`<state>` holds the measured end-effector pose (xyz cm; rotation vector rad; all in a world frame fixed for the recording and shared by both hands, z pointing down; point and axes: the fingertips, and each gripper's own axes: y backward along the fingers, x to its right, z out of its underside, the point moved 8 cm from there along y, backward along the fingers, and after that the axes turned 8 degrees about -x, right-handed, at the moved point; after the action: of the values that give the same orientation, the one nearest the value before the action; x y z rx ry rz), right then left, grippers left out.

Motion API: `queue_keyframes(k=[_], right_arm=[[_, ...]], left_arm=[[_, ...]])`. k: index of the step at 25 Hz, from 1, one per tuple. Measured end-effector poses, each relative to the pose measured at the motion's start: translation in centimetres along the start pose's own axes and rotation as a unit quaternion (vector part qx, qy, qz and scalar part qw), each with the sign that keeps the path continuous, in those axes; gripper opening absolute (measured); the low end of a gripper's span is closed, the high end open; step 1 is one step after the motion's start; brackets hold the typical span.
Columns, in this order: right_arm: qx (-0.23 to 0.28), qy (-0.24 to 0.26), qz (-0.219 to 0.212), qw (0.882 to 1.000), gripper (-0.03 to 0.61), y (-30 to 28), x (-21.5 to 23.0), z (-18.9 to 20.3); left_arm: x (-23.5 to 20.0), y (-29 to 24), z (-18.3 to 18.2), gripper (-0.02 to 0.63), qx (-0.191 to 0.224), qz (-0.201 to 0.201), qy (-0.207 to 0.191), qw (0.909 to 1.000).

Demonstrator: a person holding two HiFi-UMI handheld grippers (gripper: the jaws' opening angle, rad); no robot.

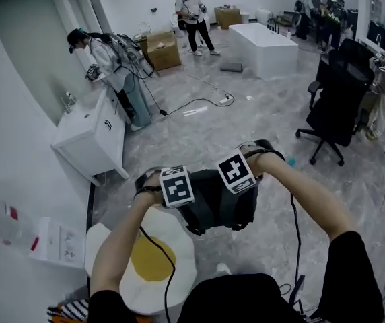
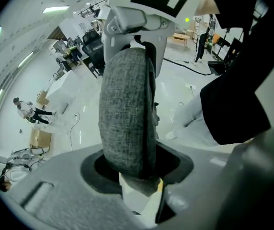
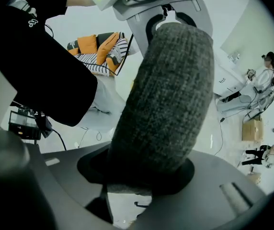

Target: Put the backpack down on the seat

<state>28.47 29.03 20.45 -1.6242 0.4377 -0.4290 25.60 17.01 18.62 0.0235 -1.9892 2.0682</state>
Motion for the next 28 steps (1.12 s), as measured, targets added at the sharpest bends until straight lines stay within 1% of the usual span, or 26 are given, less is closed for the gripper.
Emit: queue_keyframes(k=[3,5,8,11,13,16,20,23,25,28], right_arm=[[0.005,-0.009,-0.02,1.0,0.221,0.1,0.6,1.8],[0.008,-0.015,-0.034,0.999,0.221,-0.5,0.8,2.6],[0.001,-0.017,-0.04,0.999,0.221,-0.6,1.5,3.1],[-0.01,-0.013,-0.037,0.999,0.221,0.4,1.8,4.3],[-0.013,-0.005,-0.039,0.999,0.221,0.6,1.6,4.5],[-0.024,0.015,-0.036,0.999,0.221,0.7,2.3,3.8],[-0.023,0.052,-0.025,0.998,0.221,0.8,3.7,2.2],[-0.014,0.091,-0.024,0.996,0.221,0.9,4.7,-0.1],[-0.013,0.122,-0.022,0.992,0.221,1.4,5.5,-2.3],[-0.01,0.176,-0.015,0.984,0.221,2.0,6.7,-6.0]], left_arm=[[-1.4,-0.1,-1.7,0.186,0.018,0.004,-0.016,0.9997],[-1.9,-0.9,-2.1,0.186,0.016,0.016,-0.021,0.9995],[-2.8,-1.4,-1.5,0.186,0.007,0.02,-0.01,0.9997],[-3.6,-0.8,-2.5,0.186,0.02,0.015,-0.006,0.9997],[-3.4,-0.7,-2.8,0.186,0.028,0.014,-0.001,0.9995],[-3.2,-0.6,-1.9,0.186,0.036,0.011,0.01,0.9992],[-2.9,-0.5,0.2,0.186,0.021,0.005,0.049,0.9986],[-2.1,0.0,2.5,0.186,0.007,0.003,0.086,0.9963],[-1.4,0.5,4.6,0.186,0.0,0.003,0.117,0.9931],[0.1,1.3,8.0,0.186,-0.013,0.003,0.168,0.9857]])
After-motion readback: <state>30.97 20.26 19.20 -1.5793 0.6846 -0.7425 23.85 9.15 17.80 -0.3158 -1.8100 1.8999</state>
